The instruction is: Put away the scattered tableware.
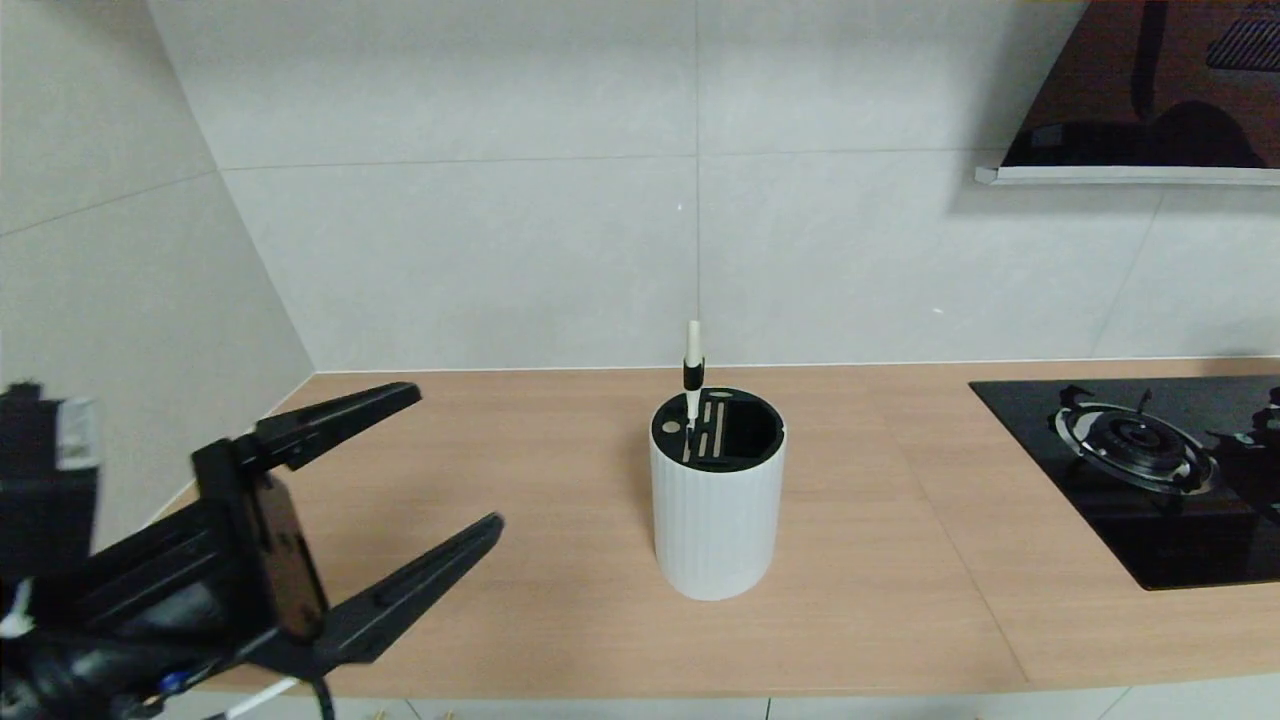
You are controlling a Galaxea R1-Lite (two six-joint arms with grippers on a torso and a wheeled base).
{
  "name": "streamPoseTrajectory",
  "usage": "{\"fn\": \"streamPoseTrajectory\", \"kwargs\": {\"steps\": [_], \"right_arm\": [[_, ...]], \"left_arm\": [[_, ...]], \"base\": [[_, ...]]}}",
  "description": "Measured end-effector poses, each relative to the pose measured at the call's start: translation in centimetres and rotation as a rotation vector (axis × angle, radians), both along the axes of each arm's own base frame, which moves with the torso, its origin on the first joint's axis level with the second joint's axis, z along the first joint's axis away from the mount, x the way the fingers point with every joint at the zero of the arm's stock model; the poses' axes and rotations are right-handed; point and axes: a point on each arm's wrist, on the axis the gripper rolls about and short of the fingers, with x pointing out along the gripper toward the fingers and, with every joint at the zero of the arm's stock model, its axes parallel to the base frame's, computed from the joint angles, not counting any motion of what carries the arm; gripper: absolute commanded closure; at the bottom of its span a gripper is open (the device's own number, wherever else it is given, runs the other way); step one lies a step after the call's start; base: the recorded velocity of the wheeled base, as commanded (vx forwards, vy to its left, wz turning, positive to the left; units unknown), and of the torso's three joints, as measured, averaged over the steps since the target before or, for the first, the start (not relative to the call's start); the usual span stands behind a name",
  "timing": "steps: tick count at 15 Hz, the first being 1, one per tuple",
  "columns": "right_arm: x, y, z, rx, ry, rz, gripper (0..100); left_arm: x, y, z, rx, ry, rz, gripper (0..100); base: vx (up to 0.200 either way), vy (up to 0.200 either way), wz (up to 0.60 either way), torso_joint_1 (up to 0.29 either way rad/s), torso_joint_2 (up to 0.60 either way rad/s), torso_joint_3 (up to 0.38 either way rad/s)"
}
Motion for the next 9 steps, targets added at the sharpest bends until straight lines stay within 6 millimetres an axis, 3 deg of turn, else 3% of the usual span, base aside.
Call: {"fn": "streamPoseTrajectory", "kwargs": {"steps": [4, 7, 9], "right_arm": [[0.0, 0.0, 0.0, 0.018, 0.003, -0.001, 100], [0.0, 0.0, -0.1, 0.043, 0.005, -0.004, 100], [0.0, 0.0, -0.1, 0.044, 0.005, -0.006, 100]], "left_arm": [[-7.8, 3.2, -0.4, -0.042, -0.049, 0.045, 0], [-12.8, 5.3, -3.4, -0.066, 0.049, 0.197, 0], [-15.0, 6.1, -4.7, -0.122, 0.061, 0.324, 0]], "base": [[0.0, 0.0, 0.0, 0.0, 0.0, 0.0], [0.0, 0.0, 0.0, 0.0, 0.0, 0.0], [0.0, 0.0, 0.0, 0.0, 0.0, 0.0]]}}
